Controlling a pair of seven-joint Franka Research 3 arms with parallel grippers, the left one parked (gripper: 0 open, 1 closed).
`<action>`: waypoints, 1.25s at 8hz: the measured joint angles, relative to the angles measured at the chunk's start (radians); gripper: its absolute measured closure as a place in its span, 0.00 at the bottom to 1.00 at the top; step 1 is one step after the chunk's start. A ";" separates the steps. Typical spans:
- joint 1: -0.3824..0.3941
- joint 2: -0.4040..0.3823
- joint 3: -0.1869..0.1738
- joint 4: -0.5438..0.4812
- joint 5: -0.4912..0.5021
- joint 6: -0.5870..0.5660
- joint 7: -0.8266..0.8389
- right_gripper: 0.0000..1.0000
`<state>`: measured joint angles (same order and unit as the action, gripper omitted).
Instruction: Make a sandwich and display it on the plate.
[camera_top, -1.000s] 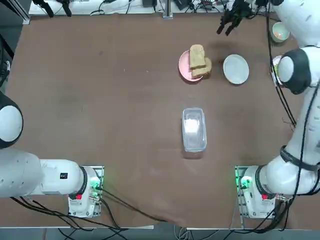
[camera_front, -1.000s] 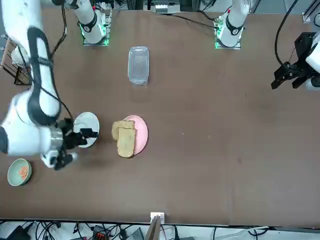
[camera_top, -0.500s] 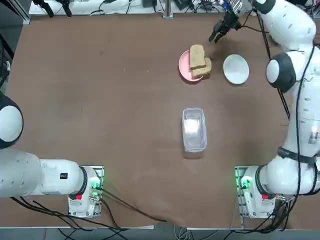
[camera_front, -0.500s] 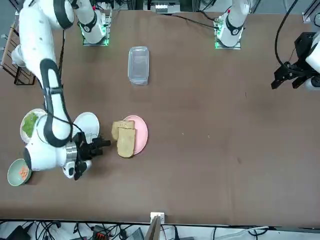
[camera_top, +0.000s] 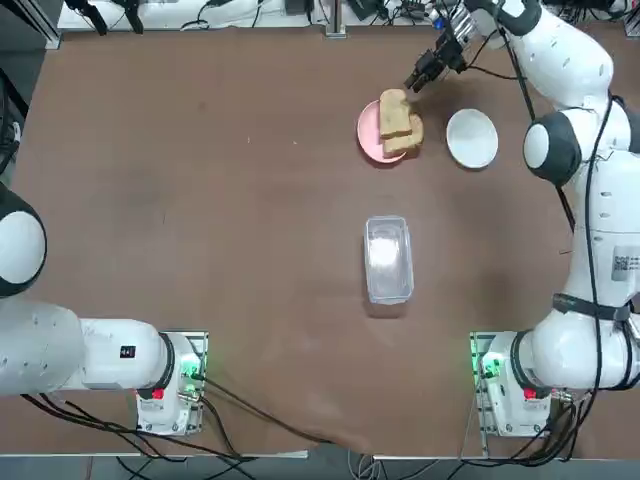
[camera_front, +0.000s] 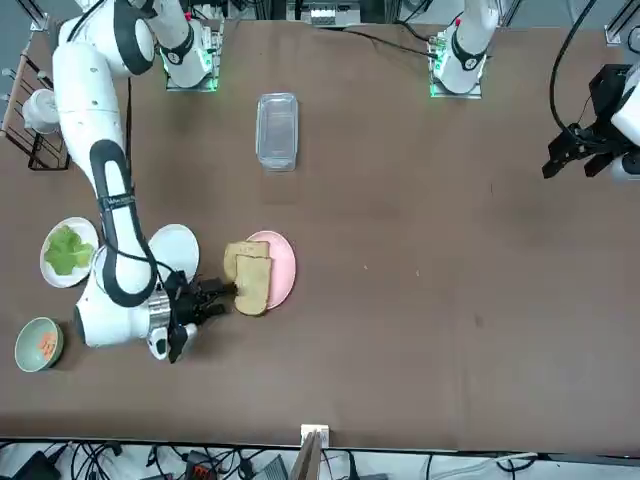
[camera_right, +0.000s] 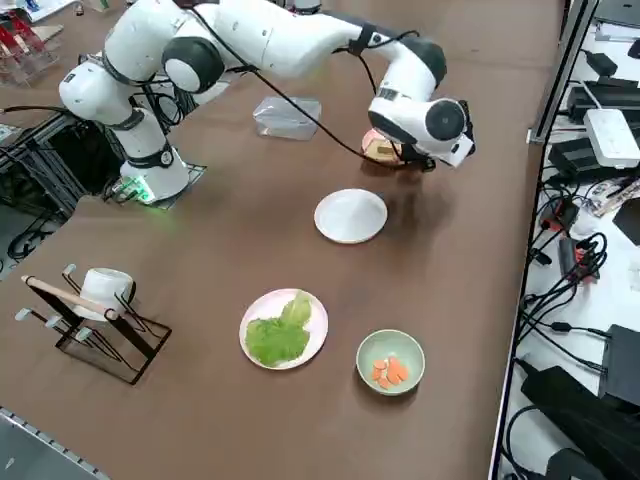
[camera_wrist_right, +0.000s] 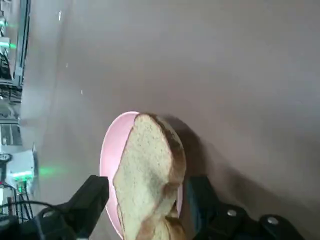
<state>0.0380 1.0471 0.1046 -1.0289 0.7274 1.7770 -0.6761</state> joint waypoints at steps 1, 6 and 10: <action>-0.001 0.005 0.000 0.001 0.005 0.013 -0.005 0.05; -0.003 0.033 0.002 0.002 0.018 0.054 -0.033 0.05; -0.001 0.051 0.022 0.002 0.019 0.076 -0.038 0.06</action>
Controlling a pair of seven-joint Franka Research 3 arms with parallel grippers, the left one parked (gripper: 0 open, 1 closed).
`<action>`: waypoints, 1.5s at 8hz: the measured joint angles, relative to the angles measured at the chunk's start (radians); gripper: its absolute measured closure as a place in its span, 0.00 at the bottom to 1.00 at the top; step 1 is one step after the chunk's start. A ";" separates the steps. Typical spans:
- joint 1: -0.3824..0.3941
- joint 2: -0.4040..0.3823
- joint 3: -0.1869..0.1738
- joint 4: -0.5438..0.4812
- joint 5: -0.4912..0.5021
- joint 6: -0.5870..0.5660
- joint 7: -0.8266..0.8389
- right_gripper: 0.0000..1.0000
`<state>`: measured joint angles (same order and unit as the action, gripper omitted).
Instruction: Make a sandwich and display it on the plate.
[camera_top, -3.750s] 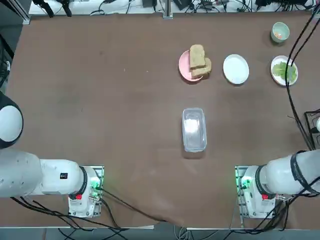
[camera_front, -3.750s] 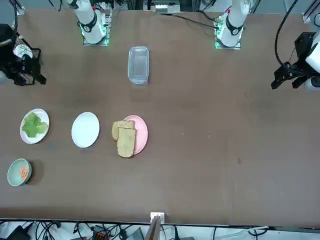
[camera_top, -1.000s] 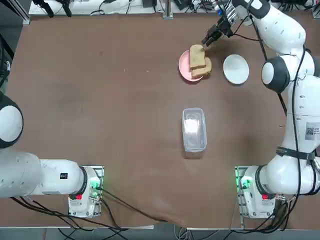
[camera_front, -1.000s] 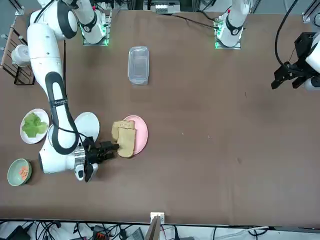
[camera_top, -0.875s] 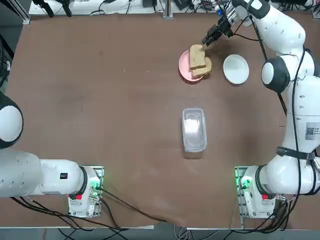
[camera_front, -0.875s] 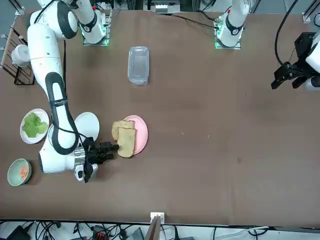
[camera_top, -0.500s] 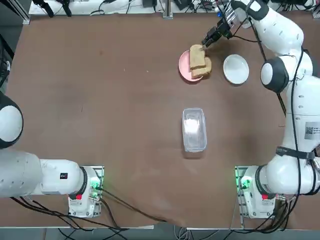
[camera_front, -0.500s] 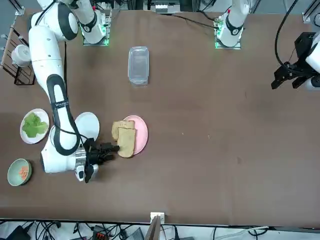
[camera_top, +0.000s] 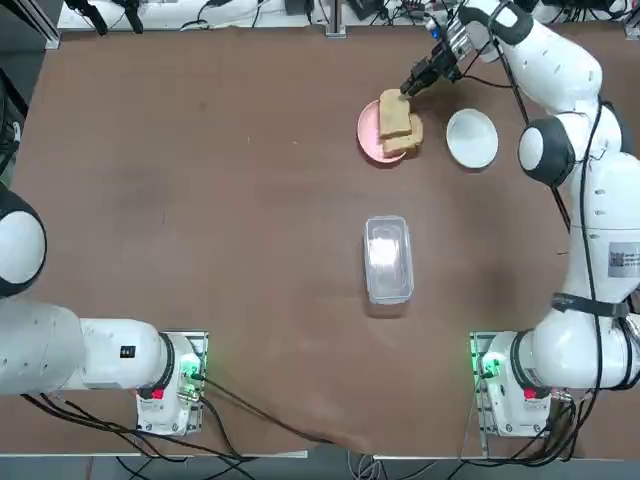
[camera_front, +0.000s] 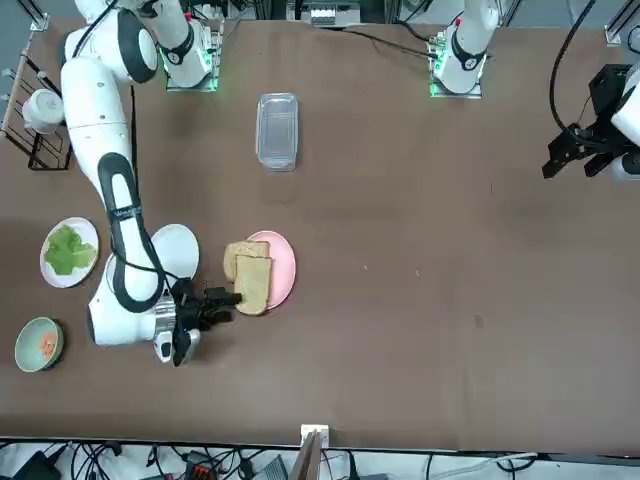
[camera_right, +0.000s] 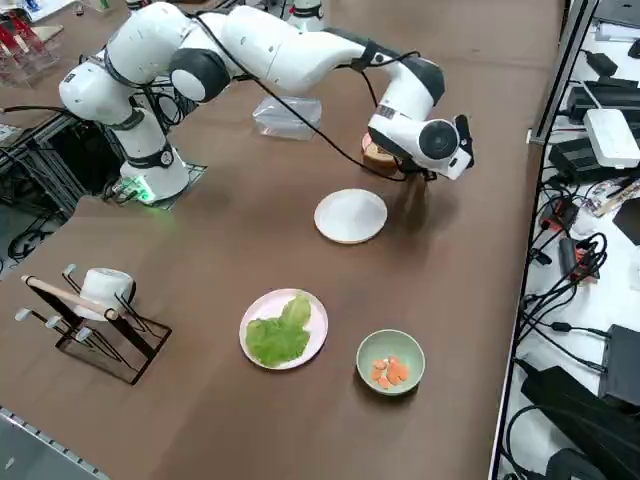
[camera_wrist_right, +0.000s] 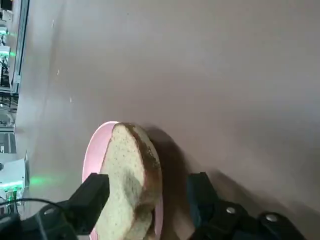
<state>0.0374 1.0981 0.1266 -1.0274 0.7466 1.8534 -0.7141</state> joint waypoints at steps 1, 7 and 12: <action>0.000 0.002 0.005 0.000 0.000 0.001 0.000 0.07; 0.011 0.020 0.011 0.000 0.024 0.021 -0.010 0.29; 0.020 0.018 0.013 0.005 0.024 0.022 -0.022 0.89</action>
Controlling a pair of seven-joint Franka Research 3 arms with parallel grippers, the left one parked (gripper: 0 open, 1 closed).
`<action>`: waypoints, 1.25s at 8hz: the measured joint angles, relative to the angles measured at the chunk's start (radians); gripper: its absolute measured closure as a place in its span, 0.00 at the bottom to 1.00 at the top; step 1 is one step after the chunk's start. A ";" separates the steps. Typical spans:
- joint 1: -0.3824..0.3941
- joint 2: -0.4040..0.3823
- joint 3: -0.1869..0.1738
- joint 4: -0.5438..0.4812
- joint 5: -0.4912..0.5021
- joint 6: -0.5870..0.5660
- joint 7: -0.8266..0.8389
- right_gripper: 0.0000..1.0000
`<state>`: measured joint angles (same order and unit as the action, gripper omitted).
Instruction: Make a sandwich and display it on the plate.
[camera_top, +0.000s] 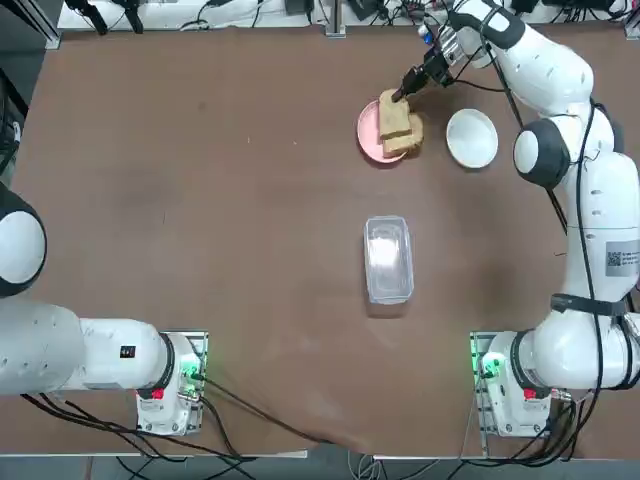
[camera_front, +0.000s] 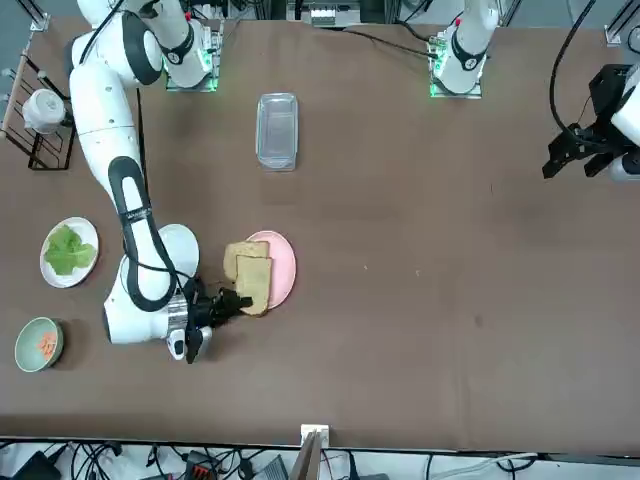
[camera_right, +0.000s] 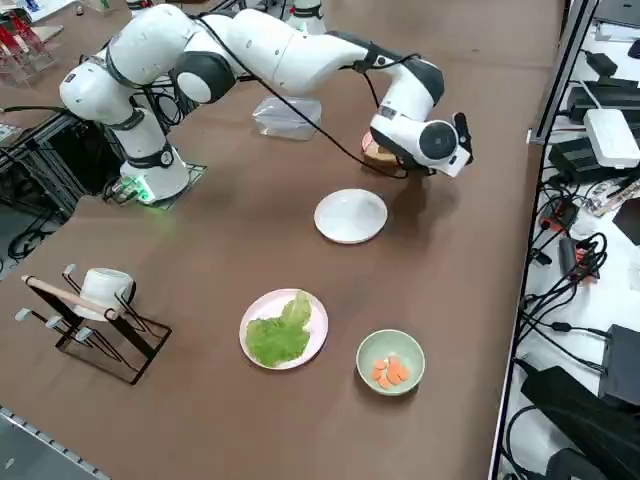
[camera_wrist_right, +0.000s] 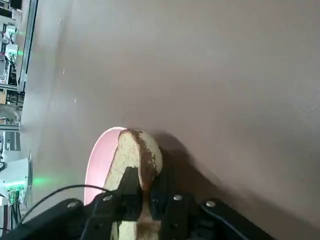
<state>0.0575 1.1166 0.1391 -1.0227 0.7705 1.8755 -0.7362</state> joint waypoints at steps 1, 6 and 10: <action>0.000 -0.006 0.000 0.005 0.000 0.000 -0.001 0.89; 0.008 -0.145 0.004 0.011 -0.030 -0.016 0.025 0.89; -0.021 -0.293 -0.005 -0.053 -0.037 -0.101 0.130 0.92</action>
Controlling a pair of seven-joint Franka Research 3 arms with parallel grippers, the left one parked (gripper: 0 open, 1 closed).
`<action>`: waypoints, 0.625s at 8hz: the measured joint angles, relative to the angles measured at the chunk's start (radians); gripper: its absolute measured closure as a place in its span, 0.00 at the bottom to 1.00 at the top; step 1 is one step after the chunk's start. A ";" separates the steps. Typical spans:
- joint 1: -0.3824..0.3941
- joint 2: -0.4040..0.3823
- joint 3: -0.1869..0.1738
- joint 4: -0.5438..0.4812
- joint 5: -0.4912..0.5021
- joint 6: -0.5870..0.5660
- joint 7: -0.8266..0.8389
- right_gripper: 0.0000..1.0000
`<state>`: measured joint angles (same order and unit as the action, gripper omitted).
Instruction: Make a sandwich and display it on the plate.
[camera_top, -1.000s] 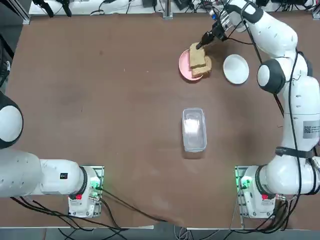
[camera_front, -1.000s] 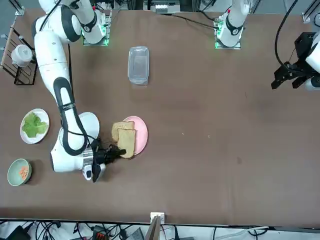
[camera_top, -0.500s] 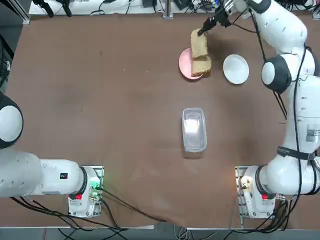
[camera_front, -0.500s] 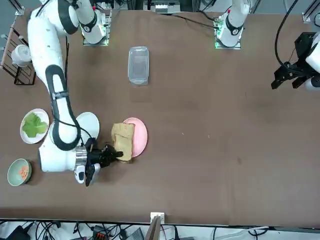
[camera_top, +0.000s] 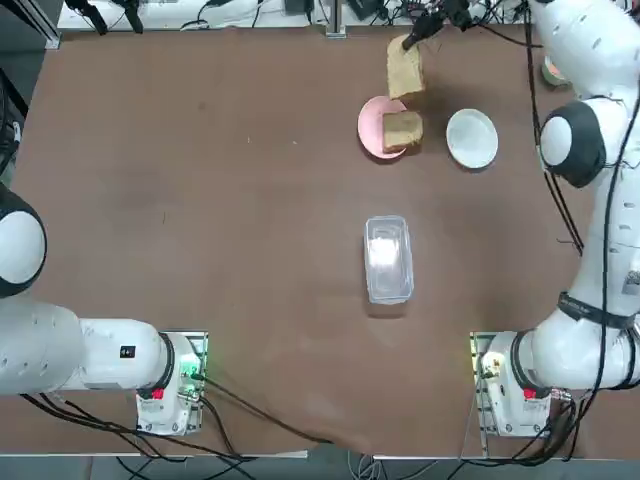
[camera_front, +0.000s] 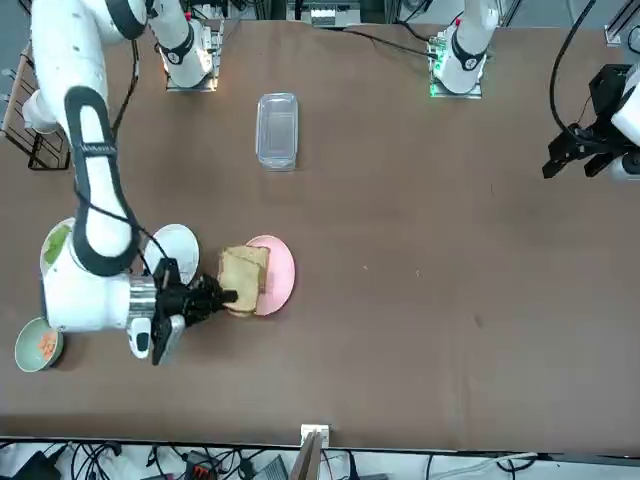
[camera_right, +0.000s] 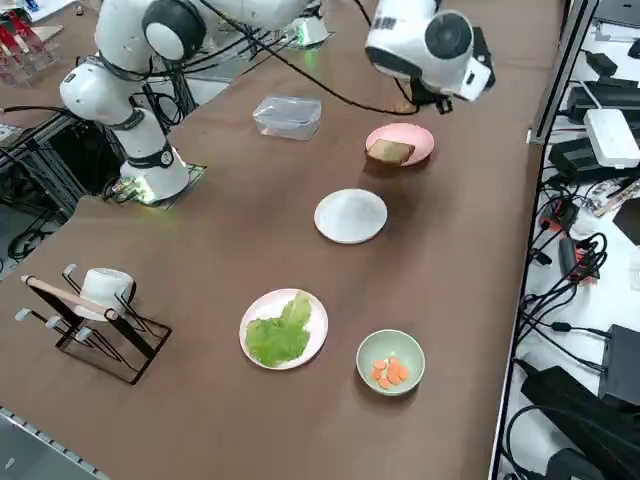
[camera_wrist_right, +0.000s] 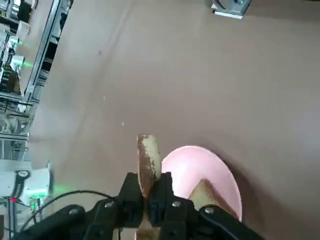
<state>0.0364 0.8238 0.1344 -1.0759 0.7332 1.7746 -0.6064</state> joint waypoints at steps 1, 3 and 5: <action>-0.026 -0.023 -0.005 -0.006 -0.012 -0.028 0.046 0.92; -0.088 -0.063 -0.007 -0.009 -0.082 -0.090 0.143 0.92; -0.142 -0.107 -0.009 -0.011 -0.179 -0.147 0.190 0.92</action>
<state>-0.1057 0.7171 0.1257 -1.0865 0.5538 1.6278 -0.4167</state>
